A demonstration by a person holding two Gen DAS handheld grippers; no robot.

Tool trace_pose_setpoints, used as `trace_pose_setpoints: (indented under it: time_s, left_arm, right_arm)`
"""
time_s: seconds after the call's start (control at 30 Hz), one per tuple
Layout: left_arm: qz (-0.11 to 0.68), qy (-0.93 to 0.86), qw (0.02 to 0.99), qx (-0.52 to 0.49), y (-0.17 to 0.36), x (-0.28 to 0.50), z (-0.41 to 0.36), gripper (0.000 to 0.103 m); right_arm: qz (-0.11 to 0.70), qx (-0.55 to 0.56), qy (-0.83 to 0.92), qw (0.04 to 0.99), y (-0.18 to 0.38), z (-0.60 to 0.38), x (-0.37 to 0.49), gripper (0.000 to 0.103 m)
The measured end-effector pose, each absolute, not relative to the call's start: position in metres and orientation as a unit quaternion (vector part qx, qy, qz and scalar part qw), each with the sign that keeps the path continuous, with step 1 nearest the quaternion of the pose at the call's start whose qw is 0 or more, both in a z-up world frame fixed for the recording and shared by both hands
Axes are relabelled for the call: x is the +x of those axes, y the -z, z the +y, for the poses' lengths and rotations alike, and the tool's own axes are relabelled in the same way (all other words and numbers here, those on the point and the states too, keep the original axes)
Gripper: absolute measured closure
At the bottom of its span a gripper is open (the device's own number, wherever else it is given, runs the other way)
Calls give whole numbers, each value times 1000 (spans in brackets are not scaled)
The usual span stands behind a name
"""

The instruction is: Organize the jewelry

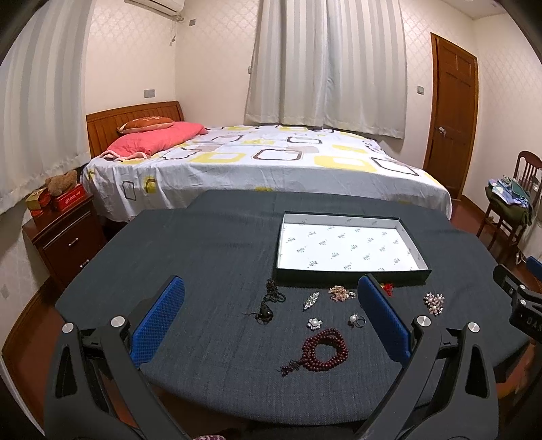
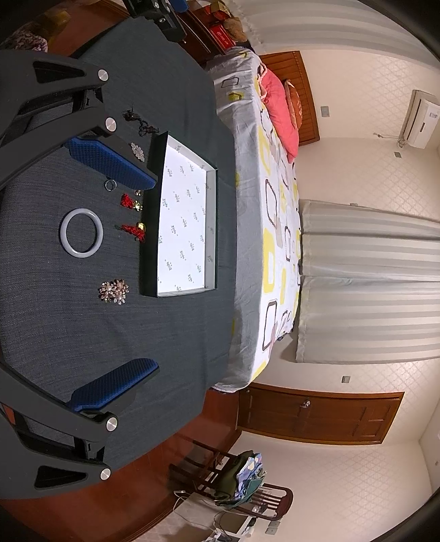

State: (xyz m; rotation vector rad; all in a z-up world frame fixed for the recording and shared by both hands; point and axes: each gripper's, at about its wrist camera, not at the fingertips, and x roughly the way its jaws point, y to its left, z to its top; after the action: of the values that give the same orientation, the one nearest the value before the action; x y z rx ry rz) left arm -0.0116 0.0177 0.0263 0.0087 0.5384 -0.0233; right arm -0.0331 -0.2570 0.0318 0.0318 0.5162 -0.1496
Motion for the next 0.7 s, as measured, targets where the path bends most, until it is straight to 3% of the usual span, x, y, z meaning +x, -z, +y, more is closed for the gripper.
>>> trace_pose_setpoints:
  time_s: [0.7]
  left_arm:
    - [265,13,964,5,-30,-12,13,3]
  right_arm:
    - [254,14,73,964,-29,-255,-34,6]
